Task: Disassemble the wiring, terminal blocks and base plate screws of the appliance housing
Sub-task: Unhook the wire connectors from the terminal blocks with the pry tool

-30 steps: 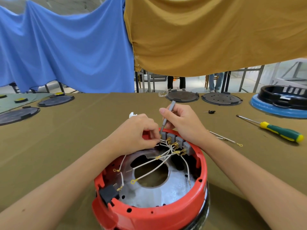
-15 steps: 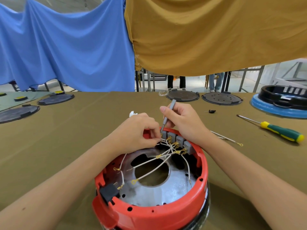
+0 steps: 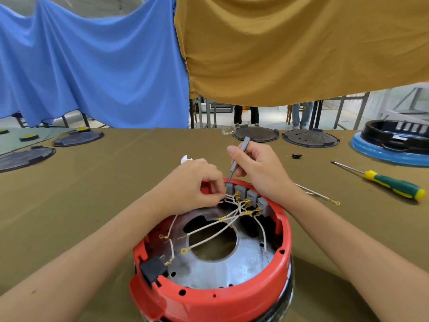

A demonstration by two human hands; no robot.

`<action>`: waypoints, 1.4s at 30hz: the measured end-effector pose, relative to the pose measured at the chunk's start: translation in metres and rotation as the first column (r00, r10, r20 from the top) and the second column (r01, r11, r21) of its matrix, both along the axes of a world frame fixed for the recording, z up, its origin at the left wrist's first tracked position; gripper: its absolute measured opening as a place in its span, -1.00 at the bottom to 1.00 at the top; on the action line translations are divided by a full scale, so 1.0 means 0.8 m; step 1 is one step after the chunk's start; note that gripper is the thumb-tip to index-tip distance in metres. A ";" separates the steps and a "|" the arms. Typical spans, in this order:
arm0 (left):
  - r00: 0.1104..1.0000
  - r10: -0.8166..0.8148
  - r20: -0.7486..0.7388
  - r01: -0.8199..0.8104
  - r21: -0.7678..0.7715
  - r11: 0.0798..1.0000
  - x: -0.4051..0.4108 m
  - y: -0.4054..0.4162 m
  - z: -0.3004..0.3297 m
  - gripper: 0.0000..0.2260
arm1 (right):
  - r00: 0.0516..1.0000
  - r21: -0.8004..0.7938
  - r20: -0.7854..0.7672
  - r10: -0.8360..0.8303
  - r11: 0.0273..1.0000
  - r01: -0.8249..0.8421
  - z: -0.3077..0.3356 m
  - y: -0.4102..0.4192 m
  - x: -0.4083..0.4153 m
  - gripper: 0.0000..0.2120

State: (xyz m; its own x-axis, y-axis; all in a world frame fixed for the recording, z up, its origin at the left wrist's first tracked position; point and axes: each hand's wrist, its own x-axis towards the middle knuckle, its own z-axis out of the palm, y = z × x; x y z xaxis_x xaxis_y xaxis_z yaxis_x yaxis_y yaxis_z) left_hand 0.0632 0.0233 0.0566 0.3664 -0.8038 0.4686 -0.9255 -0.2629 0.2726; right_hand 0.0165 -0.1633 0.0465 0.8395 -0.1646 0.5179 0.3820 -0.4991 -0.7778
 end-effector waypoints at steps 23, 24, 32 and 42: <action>1.000 -0.010 -0.024 0.010 0.003 1.000 0.002 0.001 0.000 -0.91 | 0.992 0.129 -0.108 0.059 0.991 -0.045 -0.006 -0.005 0.012 -0.65; 1.000 -0.010 -0.023 0.010 0.003 1.000 0.002 0.001 0.000 -0.91 | 0.992 0.144 -0.110 0.066 0.988 -0.050 -0.006 -0.005 0.012 -0.65; 1.000 -0.006 -0.020 0.006 0.003 1.000 0.000 0.001 0.001 -0.92 | 0.995 0.076 -0.080 0.054 0.996 -0.047 -0.005 -0.002 0.006 -0.69; 0.999 -0.017 -0.028 0.017 0.003 1.000 -0.001 0.001 0.001 -0.93 | 0.999 0.050 -0.052 0.016 0.999 -0.014 -0.002 -0.002 0.006 -0.67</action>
